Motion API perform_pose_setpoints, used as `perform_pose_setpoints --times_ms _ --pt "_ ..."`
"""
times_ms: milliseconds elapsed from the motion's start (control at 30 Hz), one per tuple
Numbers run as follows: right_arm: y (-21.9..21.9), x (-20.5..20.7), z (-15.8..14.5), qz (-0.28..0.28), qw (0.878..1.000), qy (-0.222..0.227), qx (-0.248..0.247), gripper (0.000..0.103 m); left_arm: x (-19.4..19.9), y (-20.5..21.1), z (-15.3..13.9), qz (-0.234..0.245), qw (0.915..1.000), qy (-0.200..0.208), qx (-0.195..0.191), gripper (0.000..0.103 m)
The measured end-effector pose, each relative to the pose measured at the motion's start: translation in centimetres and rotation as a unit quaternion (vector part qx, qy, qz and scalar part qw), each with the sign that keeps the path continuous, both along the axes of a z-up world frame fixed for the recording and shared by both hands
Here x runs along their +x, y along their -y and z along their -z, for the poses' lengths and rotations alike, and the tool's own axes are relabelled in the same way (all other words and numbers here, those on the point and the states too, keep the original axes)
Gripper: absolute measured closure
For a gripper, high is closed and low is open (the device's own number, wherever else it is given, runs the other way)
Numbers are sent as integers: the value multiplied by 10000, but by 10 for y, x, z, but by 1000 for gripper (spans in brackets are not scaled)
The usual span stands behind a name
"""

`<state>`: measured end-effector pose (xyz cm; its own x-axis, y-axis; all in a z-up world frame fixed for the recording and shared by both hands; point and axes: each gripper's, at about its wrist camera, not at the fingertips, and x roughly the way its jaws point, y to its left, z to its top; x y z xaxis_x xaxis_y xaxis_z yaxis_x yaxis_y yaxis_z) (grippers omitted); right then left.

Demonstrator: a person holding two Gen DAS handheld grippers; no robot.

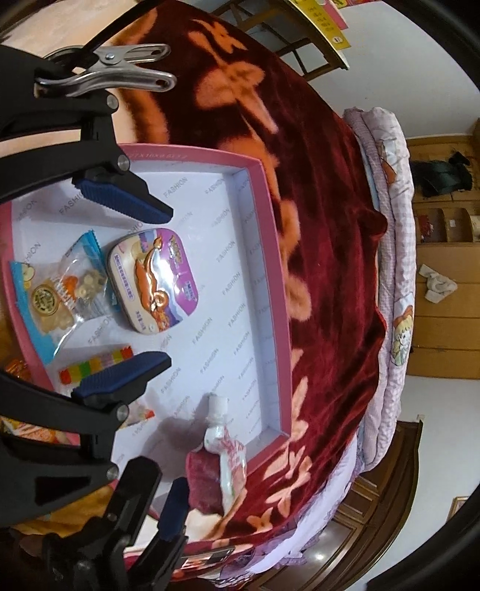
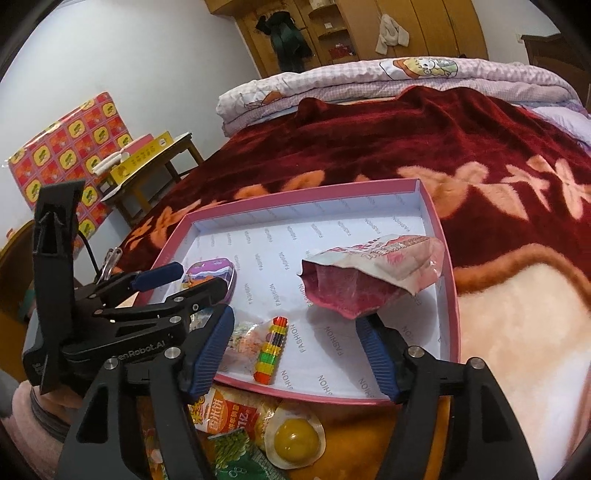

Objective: Organize snacks
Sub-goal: 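Open the left tool to set the mint tin in the box, then withdraw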

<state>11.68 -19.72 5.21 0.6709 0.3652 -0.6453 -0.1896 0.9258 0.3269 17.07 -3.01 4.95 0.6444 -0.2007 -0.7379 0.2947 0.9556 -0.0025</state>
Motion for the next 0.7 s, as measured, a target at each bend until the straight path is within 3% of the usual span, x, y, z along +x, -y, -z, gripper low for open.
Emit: perform_pose_setpoints --times_ms 367,700 --pt "1 -17 -12 -16 9999 166 -39 33 -23 -4 -17 80 9999 117 -62 28" --pt "4 -31 -17 -50 9997 197 -122 33 -39 -20 -22 -158 9997 196 67 28"
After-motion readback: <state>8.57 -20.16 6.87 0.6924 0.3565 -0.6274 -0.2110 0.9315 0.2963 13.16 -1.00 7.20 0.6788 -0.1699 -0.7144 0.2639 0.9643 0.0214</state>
